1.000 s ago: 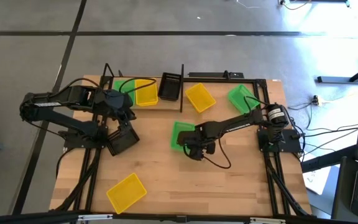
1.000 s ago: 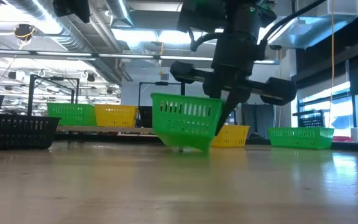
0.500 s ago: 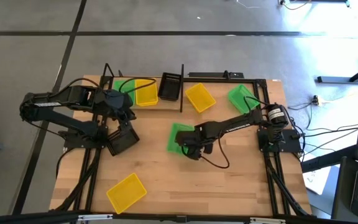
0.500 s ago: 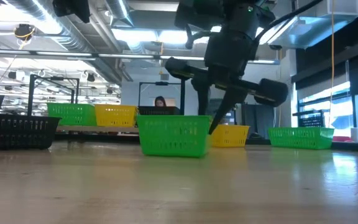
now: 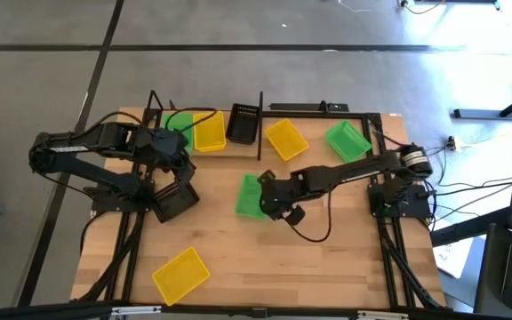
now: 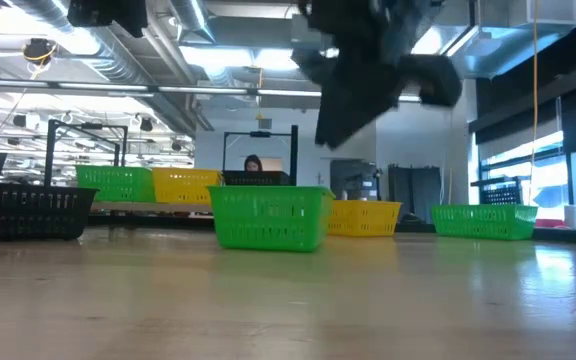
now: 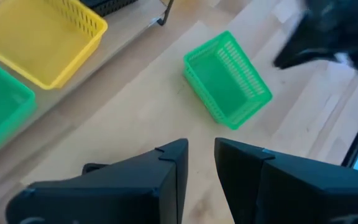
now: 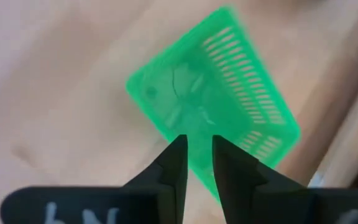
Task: Stack baskets on shelf by color
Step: Stack the bottom green basket on the green basket on the shelf
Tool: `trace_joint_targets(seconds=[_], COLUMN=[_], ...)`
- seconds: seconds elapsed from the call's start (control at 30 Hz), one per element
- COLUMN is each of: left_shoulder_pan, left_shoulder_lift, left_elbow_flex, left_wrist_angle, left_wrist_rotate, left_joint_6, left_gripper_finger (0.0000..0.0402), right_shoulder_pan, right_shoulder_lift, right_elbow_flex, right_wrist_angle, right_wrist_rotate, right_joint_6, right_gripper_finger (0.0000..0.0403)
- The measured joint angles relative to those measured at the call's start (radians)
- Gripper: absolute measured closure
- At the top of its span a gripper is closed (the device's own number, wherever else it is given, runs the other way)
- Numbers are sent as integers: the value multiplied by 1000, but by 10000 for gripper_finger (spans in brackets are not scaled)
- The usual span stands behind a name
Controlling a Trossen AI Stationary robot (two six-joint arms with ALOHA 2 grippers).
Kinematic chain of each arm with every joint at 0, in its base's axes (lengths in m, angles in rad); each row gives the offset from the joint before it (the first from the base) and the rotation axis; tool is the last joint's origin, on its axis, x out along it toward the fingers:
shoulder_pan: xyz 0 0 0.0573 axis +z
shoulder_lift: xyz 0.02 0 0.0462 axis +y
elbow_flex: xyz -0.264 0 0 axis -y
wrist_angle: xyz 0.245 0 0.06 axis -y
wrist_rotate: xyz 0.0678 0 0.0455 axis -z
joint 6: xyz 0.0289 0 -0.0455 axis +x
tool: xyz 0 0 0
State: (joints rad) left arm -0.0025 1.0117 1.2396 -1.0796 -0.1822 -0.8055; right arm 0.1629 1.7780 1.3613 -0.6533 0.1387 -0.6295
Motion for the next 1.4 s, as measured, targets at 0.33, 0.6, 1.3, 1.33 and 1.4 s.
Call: trace_joint_targets(seconds=[0.33,0.6,1.3,1.33,1.4], left_shoulder_pan=[0,0,0,0,-4], left_shoulder_lift=[132,300,710,714,726], left_elbow_flex=[0,-1,-1,-1,0], left_wrist_angle=[12,86,454,448,468], left_wrist_rotate=[20,86,80,80,70], left_joint_6=[-80,-221,-378,-385,-393], left_gripper_finger=[332,332,332,332,332], right_shoulder_pan=[17,-27,-109,-108,-108], right_shoulder_lift=[-187,-336,-632,-634,-637], right_elbow_flex=[0,0,1,1,1], right_wrist_angle=[-6,-25,-75,-76,-79], right_wrist_rotate=[0,0,-225,-227,-236], right_joint_6=[755,782,674,664,647], right_gripper_finger=[330,330,331,331,331])
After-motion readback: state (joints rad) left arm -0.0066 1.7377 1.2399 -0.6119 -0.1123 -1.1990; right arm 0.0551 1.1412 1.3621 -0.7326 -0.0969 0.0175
